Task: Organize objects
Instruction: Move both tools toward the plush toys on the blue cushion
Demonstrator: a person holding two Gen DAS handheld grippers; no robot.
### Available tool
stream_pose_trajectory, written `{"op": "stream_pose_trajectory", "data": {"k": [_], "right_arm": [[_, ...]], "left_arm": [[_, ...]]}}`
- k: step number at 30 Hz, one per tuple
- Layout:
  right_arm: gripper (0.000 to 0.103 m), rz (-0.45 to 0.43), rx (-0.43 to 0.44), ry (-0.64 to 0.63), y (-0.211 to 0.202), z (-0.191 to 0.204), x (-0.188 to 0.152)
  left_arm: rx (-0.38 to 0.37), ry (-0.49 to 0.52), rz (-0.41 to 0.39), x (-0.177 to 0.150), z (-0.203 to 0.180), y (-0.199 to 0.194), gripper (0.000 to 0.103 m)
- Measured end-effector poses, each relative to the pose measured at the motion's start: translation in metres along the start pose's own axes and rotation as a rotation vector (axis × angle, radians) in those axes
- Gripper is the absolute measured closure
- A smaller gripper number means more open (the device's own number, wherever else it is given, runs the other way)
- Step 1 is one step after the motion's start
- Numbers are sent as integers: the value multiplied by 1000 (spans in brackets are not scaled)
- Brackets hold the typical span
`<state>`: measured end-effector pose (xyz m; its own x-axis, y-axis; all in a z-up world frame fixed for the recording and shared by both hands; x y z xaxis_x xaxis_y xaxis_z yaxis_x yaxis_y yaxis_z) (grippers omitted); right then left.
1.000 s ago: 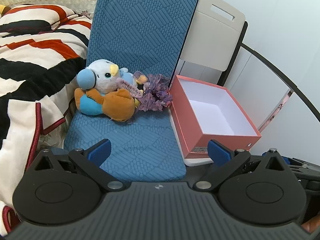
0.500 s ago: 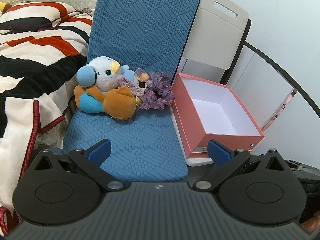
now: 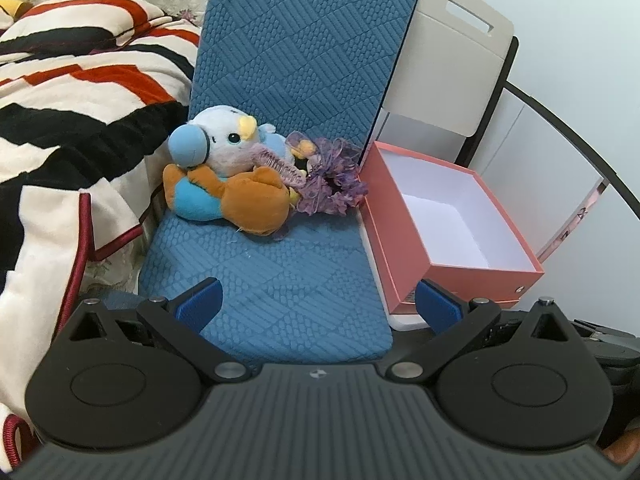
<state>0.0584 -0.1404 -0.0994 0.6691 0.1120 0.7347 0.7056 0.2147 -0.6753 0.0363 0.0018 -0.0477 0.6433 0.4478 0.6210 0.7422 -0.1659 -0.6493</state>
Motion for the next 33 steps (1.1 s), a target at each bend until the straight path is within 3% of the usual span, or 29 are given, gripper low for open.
{"op": "stream_pose_trajectory", "data": {"k": [18,33], "right_arm": [[0,43,42,-40,58,-5,8],[2,-5,47,-98,134,-11,32]], "left_arm": [[29,17,3,16,13,67,0],[96,36,-83,50,36,157,0]]}}
Point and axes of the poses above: each gripper's, at about its wrist camera, not at the fingertips, and y roughly the way its jaws point, z to its left, x to its top, the point moved 1 cm from there along y, roughly the way its jaws point, and after that the axes turned 14 degrees about -y, right-handed, at the moved point
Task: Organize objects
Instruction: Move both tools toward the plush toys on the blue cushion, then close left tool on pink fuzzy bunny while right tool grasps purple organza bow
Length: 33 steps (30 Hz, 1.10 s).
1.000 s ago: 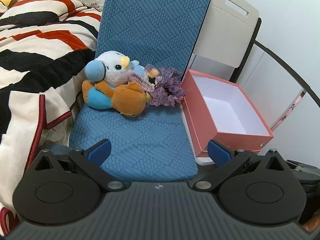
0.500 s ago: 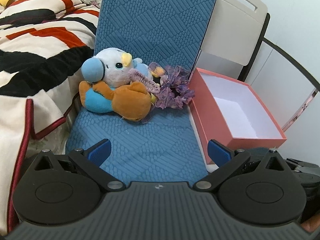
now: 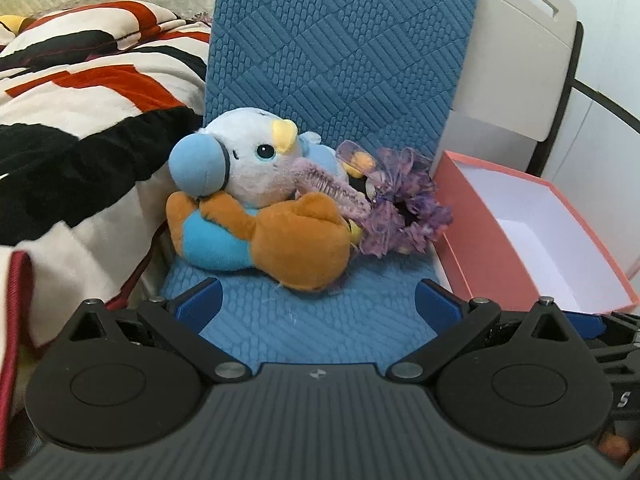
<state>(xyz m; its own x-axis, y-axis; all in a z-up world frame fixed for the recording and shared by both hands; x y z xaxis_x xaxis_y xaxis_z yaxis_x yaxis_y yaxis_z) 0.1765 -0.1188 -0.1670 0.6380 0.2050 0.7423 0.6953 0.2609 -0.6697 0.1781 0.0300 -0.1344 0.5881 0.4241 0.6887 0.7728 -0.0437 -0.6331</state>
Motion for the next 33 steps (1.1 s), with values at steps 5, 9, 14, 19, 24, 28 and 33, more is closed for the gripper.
{"op": "stream_pose_trajectory", "data": {"k": [5,9,14,19,24,28,33], "right_arm": [[2,-17,-18,-47,25,0,12],[2,-32,-42,-66,45,-2,24],[3,-66,-71,-99,73,-6,43],[3,-119,-96,-143,93,-10,57],[3,-121,-119,-129,111,-21,68],[3,-86,-108,-140,129,-24,72],[3,-23,-124,-184,151,-27,76]], "left_arm": [[7,-17,-5,11,5,29,0],[26,-15,-39,23,12,48,0],[26,-29,-32,36,23,74,0],[48,-8,-80,47,26,89,0],[31,-26,-103,61,27,101,1],[0,-24,-89,67,27,110,6],[-46,-9,-62,75,23,124,23]]}}
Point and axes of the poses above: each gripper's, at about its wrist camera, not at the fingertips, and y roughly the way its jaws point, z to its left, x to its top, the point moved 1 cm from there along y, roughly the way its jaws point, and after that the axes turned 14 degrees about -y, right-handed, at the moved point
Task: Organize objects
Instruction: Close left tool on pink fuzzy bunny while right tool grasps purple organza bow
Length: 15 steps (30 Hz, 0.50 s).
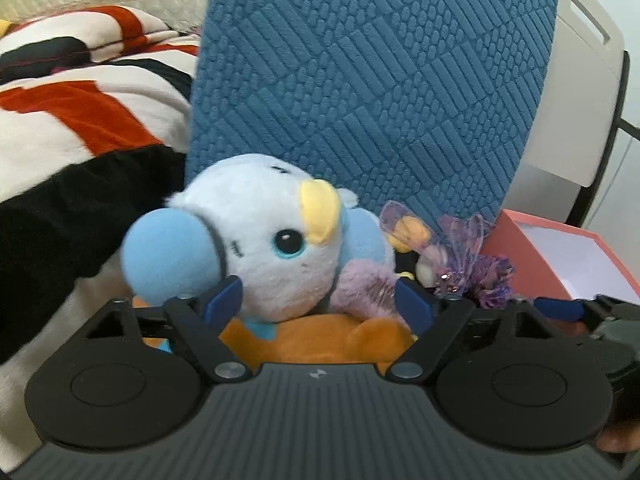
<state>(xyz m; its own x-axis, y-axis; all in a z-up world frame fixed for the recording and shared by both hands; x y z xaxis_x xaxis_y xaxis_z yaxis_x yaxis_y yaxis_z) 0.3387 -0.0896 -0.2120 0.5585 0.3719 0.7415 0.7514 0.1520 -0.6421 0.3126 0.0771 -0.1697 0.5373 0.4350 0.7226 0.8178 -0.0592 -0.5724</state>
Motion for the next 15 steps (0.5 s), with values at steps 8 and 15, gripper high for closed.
{"op": "stream_pose_trajectory", "data": {"k": [8,15], "right_arm": [[3,67,27,-124,26,11,3],[23,100,18,-85,36,9,-5]], "left_arm": [[-107,-32,92,1,-3,22,42],[-117,-1,111,2,-12,41,67]]}}
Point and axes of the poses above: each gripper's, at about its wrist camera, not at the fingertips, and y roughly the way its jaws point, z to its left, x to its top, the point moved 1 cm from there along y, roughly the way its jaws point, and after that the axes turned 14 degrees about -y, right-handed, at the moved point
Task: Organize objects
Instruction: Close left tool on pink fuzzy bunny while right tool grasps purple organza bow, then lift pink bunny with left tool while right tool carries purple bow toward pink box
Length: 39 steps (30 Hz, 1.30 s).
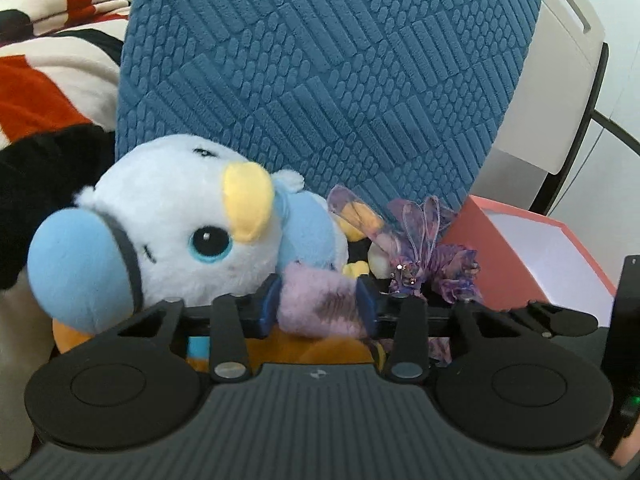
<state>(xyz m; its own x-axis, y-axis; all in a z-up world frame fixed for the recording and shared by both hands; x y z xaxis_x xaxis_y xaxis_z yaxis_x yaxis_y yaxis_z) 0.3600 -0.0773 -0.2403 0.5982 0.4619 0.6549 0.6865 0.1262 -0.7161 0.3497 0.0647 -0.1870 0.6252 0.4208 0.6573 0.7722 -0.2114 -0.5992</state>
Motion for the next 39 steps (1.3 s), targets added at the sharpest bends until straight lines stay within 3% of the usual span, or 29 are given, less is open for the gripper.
{"op": "stream_pose_trajectory", "data": {"k": [3,5,6,8,22,33,39], "right_arm": [[47,4,8,11,1,1,-4],[73,11,13,26,0,0,-5],[78,12,18,35,-1,-1,-6],[86,7,10,47,-7,-2,-8],[89,-48,56,66,-83,18,-35],[89,-14,104,96,-117,40,-74],[89,57,152,143,-121,46,-96]], "left_arm": [[-16,-11,2,-1,0,1,72],[-13,-6,-7,-2,-2,-3,77],[-14,-11,-10,-3,-2,-5,84],[-27,-33,-8,-6,-1,-12,86],[-44,-137,-71,-40,5,-85,86],[-18,-155,18,-76,1,-107,87],[-12,-174,85,-98,-2,-115,86]]}}
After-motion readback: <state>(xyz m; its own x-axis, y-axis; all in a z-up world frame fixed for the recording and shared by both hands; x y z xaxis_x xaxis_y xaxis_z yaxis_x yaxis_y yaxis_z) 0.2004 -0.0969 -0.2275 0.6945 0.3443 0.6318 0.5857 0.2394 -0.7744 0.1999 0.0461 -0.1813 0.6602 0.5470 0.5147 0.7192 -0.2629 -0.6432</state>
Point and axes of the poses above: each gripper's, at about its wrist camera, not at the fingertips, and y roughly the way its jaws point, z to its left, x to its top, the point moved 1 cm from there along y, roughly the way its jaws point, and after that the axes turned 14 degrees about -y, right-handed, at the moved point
